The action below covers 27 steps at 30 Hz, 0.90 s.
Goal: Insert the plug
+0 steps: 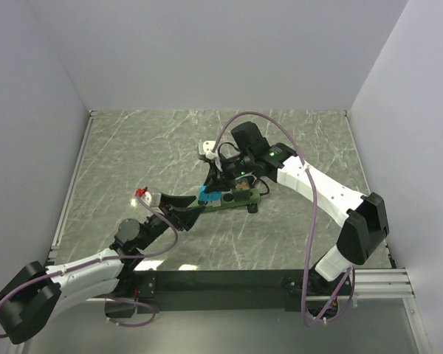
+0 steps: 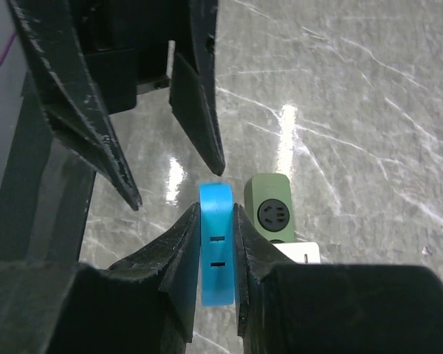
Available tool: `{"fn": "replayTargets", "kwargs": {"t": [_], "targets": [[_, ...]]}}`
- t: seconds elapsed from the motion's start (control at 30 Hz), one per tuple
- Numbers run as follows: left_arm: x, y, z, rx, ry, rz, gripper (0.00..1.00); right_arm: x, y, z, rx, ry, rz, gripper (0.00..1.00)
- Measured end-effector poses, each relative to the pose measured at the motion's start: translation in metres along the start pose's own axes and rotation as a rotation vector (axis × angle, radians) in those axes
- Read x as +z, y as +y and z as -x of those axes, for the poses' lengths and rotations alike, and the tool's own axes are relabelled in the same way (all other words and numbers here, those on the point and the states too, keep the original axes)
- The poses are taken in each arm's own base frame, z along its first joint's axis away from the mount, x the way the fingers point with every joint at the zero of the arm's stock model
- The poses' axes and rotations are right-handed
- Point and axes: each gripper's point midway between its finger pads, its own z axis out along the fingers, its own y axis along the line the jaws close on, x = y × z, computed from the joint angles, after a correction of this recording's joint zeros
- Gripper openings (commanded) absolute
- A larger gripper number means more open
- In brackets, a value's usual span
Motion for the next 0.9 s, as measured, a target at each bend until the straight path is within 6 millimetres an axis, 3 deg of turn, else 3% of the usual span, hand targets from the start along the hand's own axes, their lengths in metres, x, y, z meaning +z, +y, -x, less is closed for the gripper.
{"fn": "replayTargets", "kwargs": {"t": [0.43,0.6,0.9], "targets": [[0.001,0.006,-0.026,0.018,0.088,-0.004,0.62,-0.01,0.023,0.021,-0.101,-0.054,0.134,0.0],[0.001,0.005,-0.033,0.015,0.114,-0.019,0.62,-0.005,0.024,0.015,-0.096,-0.044,0.167,0.0],[0.001,-0.004,-0.026,0.024,0.094,-0.065,0.61,0.003,0.026,-0.001,-0.057,-0.012,0.212,0.0]]}}
